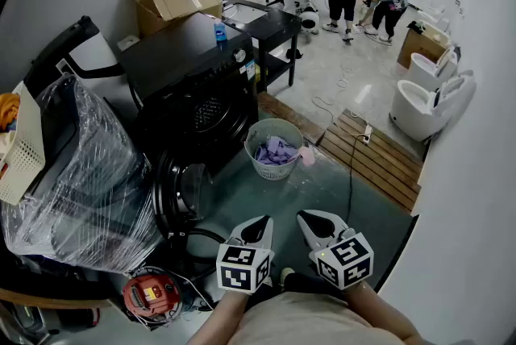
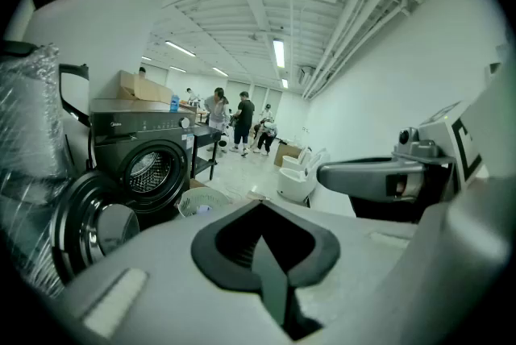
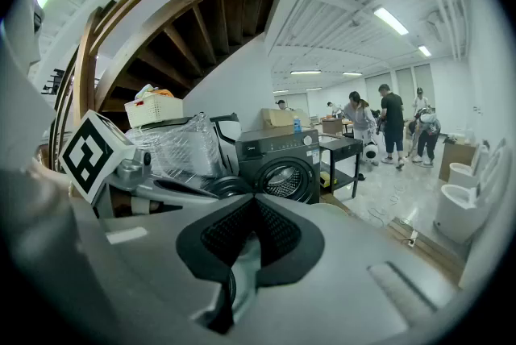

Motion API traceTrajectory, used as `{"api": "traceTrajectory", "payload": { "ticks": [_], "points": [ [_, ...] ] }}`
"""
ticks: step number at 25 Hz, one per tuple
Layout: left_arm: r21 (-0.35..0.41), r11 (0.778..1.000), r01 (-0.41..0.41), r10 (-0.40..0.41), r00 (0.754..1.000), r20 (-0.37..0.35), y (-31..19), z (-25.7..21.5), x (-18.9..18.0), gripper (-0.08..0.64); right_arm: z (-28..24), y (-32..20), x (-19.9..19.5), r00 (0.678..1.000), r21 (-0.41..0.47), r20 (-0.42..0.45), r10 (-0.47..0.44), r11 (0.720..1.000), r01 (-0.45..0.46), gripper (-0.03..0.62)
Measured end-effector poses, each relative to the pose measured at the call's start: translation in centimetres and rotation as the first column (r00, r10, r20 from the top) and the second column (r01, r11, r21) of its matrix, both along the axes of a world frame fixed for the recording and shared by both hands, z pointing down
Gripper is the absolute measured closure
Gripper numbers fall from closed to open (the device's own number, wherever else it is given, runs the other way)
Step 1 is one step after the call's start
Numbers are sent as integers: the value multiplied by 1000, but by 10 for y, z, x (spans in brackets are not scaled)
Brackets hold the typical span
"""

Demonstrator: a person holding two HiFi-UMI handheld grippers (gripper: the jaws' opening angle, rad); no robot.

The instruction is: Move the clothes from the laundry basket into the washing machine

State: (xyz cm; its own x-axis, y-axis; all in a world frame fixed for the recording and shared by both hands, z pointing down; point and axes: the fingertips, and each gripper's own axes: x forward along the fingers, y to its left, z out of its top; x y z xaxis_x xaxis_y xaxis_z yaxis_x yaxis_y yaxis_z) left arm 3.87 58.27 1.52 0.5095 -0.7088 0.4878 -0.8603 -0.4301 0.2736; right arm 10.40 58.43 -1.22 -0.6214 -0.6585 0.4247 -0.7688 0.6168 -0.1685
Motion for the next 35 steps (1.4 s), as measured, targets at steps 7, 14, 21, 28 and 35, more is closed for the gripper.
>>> {"api": "traceTrajectory", "payload": {
  "ticks": [7, 14, 21, 28, 35],
  "points": [
    [-22, 1000, 0, 1, 1000, 9, -9, 7, -2, 558, 5, -6, 4, 1000, -1, -4, 0, 1000, 0, 571],
    [-34, 999, 1, 0, 1000, 11, -11, 10, 4, 558, 9, -4, 4, 1000, -9, 5, -17, 1000, 17, 571],
    [-20, 999, 37, -38, 999, -13, -8, 11, 14, 558, 10, -3, 21, 999, -26, 40, -3, 1000, 4, 569],
    [-43, 999, 20, -20, 1000, -2, -8, 19, 26, 559, 20, 0, 28, 999, -49, 39, -23, 998, 25, 569],
    [-46, 998, 49, -49, 999, -2, -41, 28, 19, 559, 29, -34, 22, 999, -56, 25, -24, 998, 25, 569]
  ]
}}
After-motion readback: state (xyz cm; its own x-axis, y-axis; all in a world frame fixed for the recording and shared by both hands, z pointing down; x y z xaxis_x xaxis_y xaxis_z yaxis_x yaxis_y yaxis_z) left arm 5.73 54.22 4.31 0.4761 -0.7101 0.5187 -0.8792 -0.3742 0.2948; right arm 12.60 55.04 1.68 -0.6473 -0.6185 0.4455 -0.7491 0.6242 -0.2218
